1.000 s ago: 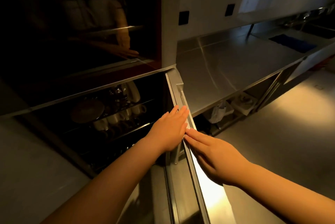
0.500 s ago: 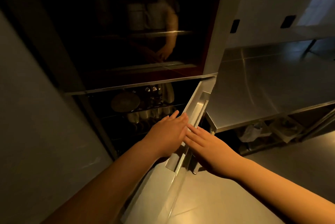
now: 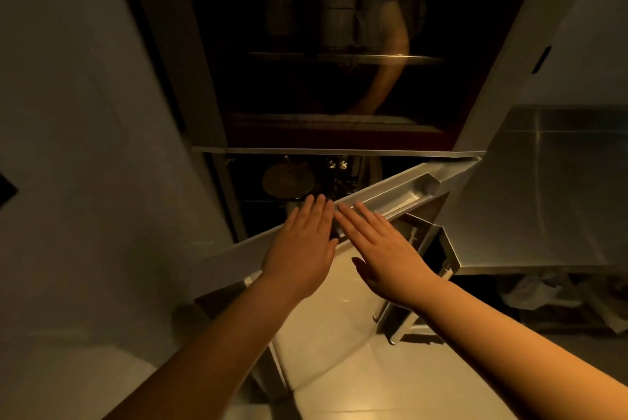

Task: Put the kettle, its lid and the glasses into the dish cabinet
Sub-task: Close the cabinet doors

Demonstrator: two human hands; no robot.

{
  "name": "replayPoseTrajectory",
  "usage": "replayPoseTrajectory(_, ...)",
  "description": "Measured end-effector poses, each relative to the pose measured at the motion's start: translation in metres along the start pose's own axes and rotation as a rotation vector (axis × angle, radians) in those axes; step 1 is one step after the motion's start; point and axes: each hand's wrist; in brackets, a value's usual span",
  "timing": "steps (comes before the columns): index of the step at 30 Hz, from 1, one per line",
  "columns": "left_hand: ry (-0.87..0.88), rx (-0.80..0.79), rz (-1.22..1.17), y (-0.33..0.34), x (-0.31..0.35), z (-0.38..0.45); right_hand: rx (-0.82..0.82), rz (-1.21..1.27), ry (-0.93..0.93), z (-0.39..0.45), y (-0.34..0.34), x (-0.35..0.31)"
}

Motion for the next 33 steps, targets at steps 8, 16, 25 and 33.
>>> replayPoseTrajectory(8,0.005,0.142,0.166,0.038,-0.017,0.007,0.022,0.006,0.017,0.035,0.023,0.004)
replayPoseTrajectory(16,-0.02,0.208,0.122,0.049,-0.034,0.044,0.015,-0.032,-0.021,0.066,0.043,0.029)
replayPoseTrajectory(25,-0.015,0.129,0.107,0.071,-0.051,0.073,0.003,-0.018,0.026,0.085,0.06,0.054)
replayPoseTrajectory(33,-0.016,0.081,0.153,0.082,-0.065,0.096,0.041,-0.038,0.04,0.101,0.064,0.061)
Point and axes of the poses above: each hand's wrist, its own z-axis towards the middle knuckle, its own y-axis out of the palm, x = y × z, and after that the axes turned 6 degrees about x, right-handed
